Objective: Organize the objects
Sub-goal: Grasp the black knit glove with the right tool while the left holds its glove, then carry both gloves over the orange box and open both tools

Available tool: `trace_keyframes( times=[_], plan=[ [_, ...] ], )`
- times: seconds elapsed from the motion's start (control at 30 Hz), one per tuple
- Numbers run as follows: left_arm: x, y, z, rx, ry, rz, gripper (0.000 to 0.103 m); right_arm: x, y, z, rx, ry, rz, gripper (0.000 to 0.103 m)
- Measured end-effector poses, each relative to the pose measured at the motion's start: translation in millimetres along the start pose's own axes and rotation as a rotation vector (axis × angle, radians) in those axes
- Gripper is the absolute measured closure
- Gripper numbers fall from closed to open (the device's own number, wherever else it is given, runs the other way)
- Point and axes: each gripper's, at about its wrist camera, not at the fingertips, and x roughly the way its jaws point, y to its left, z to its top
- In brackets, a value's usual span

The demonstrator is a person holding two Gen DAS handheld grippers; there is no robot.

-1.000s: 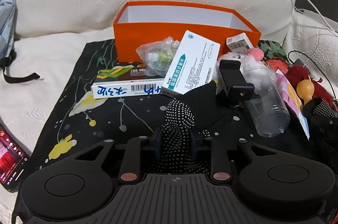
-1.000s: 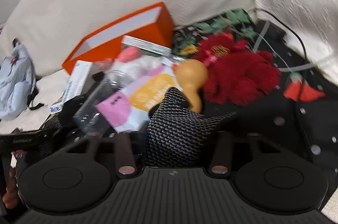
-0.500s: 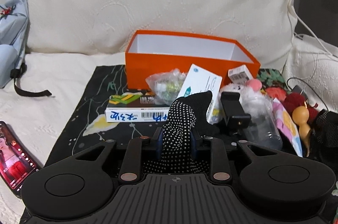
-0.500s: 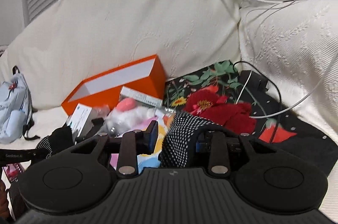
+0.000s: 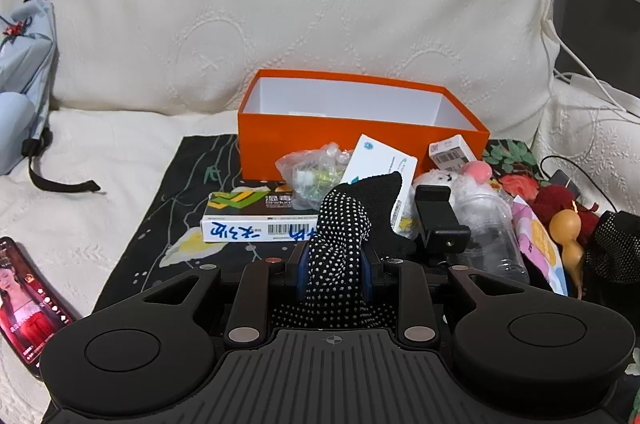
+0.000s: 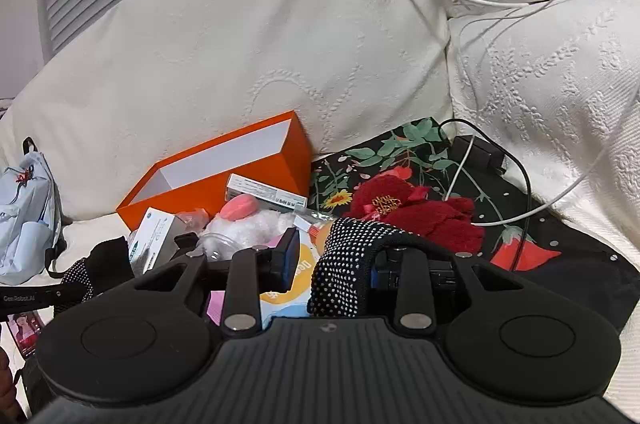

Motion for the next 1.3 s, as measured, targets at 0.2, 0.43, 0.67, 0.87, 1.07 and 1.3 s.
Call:
trace_keyframes(
  times=[0.2, 0.43, 0.67, 0.87, 1.07, 1.3],
  plan=[
    [0.7, -1.0, 0.1, 0.008, -0.001, 0.004, 0.019, -1.0, 8.2, 2.0, -0.023, -0.016, 0.029, 0.065],
    [1.0, -4.3, 0.8, 0.011, 0.002, -0.009, 0.019, -3.1, 14.4, 5.4, -0.041, -0.026, 0.051, 0.065],
    [-1.3, -5.6, 9.9, 0.002, -0.007, -0.028, 0.019, -1.2, 27.3, 17.6, -0.066, -0.042, 0.084, 0.065],
    [-6.5, -9.7, 29.6, 0.000, -0.032, -0.061, 0.019, 1.3, 43.6, 37.7, -0.105, -0.059, 0.117, 0.065],
    [-12.4, -20.5, 58.5, 0.025, -0.082, -0.095, 0.019, 8.0, 57.8, 55.3, -0.132, -0.054, 0.161, 0.065],
    [-6.4, -20.8, 99.4, 0.023, -0.108, -0.120, 0.019, 24.2, 73.8, 76.9, -0.156, -0.038, 0.215, 0.065]
  ],
)
